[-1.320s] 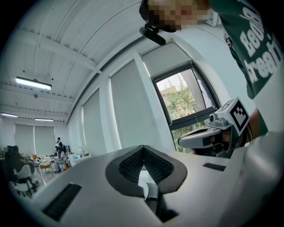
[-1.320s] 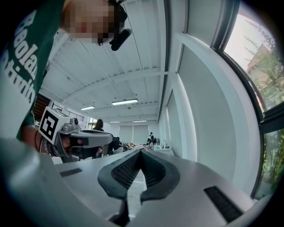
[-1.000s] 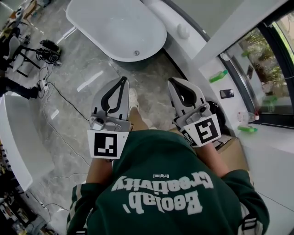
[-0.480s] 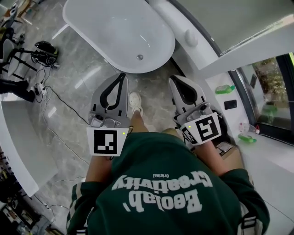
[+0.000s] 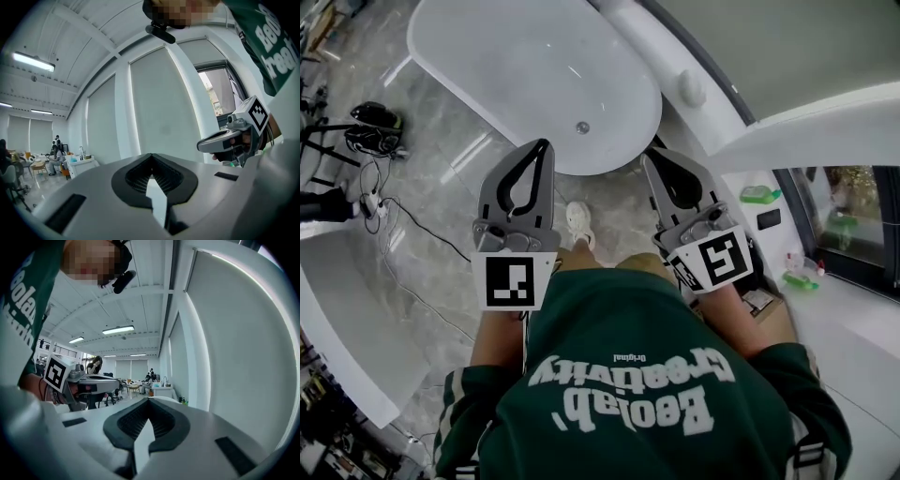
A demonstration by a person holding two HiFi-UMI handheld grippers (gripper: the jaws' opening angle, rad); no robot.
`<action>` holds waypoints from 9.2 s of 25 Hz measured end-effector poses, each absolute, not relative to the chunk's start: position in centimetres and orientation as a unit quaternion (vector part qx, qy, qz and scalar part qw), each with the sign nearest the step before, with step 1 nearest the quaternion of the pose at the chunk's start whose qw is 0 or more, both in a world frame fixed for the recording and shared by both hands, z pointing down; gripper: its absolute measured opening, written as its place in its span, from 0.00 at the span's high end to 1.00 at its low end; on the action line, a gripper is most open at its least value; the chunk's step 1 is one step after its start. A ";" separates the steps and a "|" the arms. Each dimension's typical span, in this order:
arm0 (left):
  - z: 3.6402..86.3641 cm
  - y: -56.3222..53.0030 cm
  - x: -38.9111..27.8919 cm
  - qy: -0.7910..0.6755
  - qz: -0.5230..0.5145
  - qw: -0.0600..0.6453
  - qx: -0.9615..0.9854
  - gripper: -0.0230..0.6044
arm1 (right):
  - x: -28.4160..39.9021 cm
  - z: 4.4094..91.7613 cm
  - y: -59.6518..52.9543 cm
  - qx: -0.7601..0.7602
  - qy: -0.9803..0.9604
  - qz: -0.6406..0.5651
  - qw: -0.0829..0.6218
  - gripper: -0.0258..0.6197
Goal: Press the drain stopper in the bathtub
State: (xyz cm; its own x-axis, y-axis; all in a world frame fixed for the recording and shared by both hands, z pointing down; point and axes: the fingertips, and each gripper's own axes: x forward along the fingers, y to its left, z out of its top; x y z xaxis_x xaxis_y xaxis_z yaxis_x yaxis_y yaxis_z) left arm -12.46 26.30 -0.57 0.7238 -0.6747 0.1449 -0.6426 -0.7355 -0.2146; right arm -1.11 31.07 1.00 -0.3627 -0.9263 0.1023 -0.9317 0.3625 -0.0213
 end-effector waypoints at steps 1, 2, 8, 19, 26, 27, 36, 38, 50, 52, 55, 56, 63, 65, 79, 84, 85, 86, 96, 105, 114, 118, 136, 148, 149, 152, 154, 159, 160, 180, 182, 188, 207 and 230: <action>-0.6 25.3 -12.5 0.353 -0.104 0.074 -0.927 0.95 | -1.2 1.1 30.2 0.565 -0.823 0.040 0.039 0.94; -0.6 24.4 -12.4 0.351 -0.100 0.071 -0.928 0.95 | -1.3 1.1 29.5 0.568 -0.821 0.042 0.042 0.94; -0.1 20.8 -13.1 0.338 -0.088 0.066 -0.935 0.95 | -2.5 1.1 26.5 0.577 -0.814 0.035 0.059 0.94; 1.3 16.5 -14.6 0.346 -0.076 0.041 -0.934 0.95 | -3.8 1.1 22.7 0.567 -0.817 0.024 0.102 0.94; 2.5 15.0 -14.9 0.358 -0.086 0.038 -0.929 0.95 | -5.1 1.6 20.6 0.537 -0.837 0.023 0.102 0.94; 2.5 14.9 -14.9 0.358 -0.089 0.045 -0.928 0.95 | -5.1 1.7 20.3 0.533 -0.839 0.025 0.101 0.94; 3.6 12.9 -13.8 0.375 -0.106 0.077 -0.918 0.95 | -4.6 3.6 16.9 0.496 -0.861 0.032 0.106 0.94; 3.8 12.7 -12.9 0.364 -0.104 0.083 -0.922 0.95 | -4.0 4.2 16.1 0.487 -0.865 0.024 0.117 0.94; 8.1 6.8 -4.6 0.417 -0.135 0.059 -0.897 0.95 | 4.8 9.3 7.2 0.419 -0.899 0.038 0.122 0.94; 9.0 5.7 -3.3 0.430 -0.142 0.040 -0.890 0.95 | 5.6 10.2 6.0 0.395 -0.909 0.046 0.126 0.94; 10.7 4.3 -2.3 0.455 -0.148 0.019 -0.878 0.95 | 5.7 12.1 4.5 0.358 -0.923 0.062 0.129 0.94; 11.3 3.9 -2.4 0.463 -0.150 0.013 -0.873 0.95 | 5.5 12.8 4.2 0.346 -0.927 0.068 0.131 0.94; 16.1 2.0 -4.4 0.478 -0.188 0.007 -0.858 0.95 | 3.9 19.9 2.8 0.318 -0.925 0.122 0.166 0.94; 18.7 1.7 -5.3 0.477 -0.197 0.000 -0.857 0.95 | 3.1 22.4 2.7 0.313 -0.926 0.127 0.167 0.94; 35.8 0.4 -8.0 0.447 -0.230 -0.092 -0.859 0.95 | -0.1 44.6 0.5 0.337 -0.883 0.223 0.240 0.94; 40.3 -0.3 -7.9 0.454 -0.221 -0.103 -0.857 0.95 | 0.4 51.5 -0.8 0.344 -0.870 0.224 0.273 0.94; 41.3 -0.5 -7.9 0.456 -0.223 -0.108 -0.855 0.95 | 0.2 52.9 -0.9 0.336 -0.870 0.223 0.283 0.94; 42.2 -0.8 -7.8 0.460 -0.224 -0.116 -0.851 0.95 | 0.0 54.2 -0.9 0.327 -0.871 0.222 0.292 0.94; 48.7 -2.7 -4.3 0.454 -0.221 -0.152 -0.850 0.95 | -0.3 65.8 -1.1 0.257 -0.869 0.230 0.355 0.94; 53.2 -5.5 -2.5 0.448 -0.238 -0.173 -0.844 0.95 | 2.4 73.1 -3.2 0.236 -0.849 0.246 0.404 0.94; 57.3 -6.3 -4.1 0.439 -0.258 -0.190 -0.839 0.95 | 1.6 81.3 -3.3 0.206 -0.830 0.249 0.454 0.94; 58.2 -5.8 -4.6 0.437 -0.264 -0.191 -0.839 0.95 | 1.3 83.8 -2.8 0.193 -0.821 0.244 0.479 0.94; 59.5 -5.8 -4.7 0.434 -0.246 -0.223 -0.837 0.95 | 2.4 90.0 -2.4 0.168 -0.759 0.242 0.580 0.94; 59.6 -5.8 -4.6 0.442 -0.232 -0.239 -0.833 0.95 | 1.9 90.3 -1.8 0.158 -0.760 0.207 0.596 0.94; 59.7 -5.8 -4.5 0.440 -0.231 -0.239 -0.834 0.95 | 1.9 90.4 -1.8 0.162 -0.758 0.209 0.596 0.94; 60.0 -5.8 -4.2 0.433 -0.235 -0.237 -0.837 0.95 | 2.0 90.5 -2.2 0.171 -0.756 0.215 0.594 0.94; 60.1 -5.7 -4.4 0.433 -0.241 -0.238 -0.836 0.95 | 1.9 90.3 -2.2 0.169 -0.758 0.215 0.592 0.94; 60.4 -5.5 -4.2 0.428 -0.248 -0.242 -0.835 0.95 | 1.9 90.1 -2.0 0.173 -0.753 0.218 0.596 0.94; 60.5 -5.6 -4.1 0.427 -0.248 -0.241 -0.836 0.95 | 2.0 90.0 -2.1 0.176 -0.754 0.219 0.594 0.94; 61.4 -5.3 -4.2 0.422 -0.272 -0.237 -0.832 0.95 | 1.9 89.2 -2.1 0.163 -0.772 0.206 0.579 0.94; 61.4 -5.3 -4.2 0.423 -0.272 -0.237 -0.831 0.95 | 1.8 89.1 -2.0 0.153 -0.778 0.192 0.579 0.94; 61.3 -5.5 -4.3 0.425 -0.273 -0.229 -0.832 0.95 | 2.3 88.5 -1.8 0.148 -0.778 0.201 0.576 0.95; 60.0 -3.8 -4.0 0.418 -0.314 -0.233 -0.820 0.95 | 2.0 78.6 -2.7 0.160 -0.800 0.161 0.555 0.95; 42.4 -4.2 -3.3 0.392 -0.320 -0.172 -0.845 0.95 | 2.3 53.1 -5.0 0.244 -0.838 0.166 0.459 0.94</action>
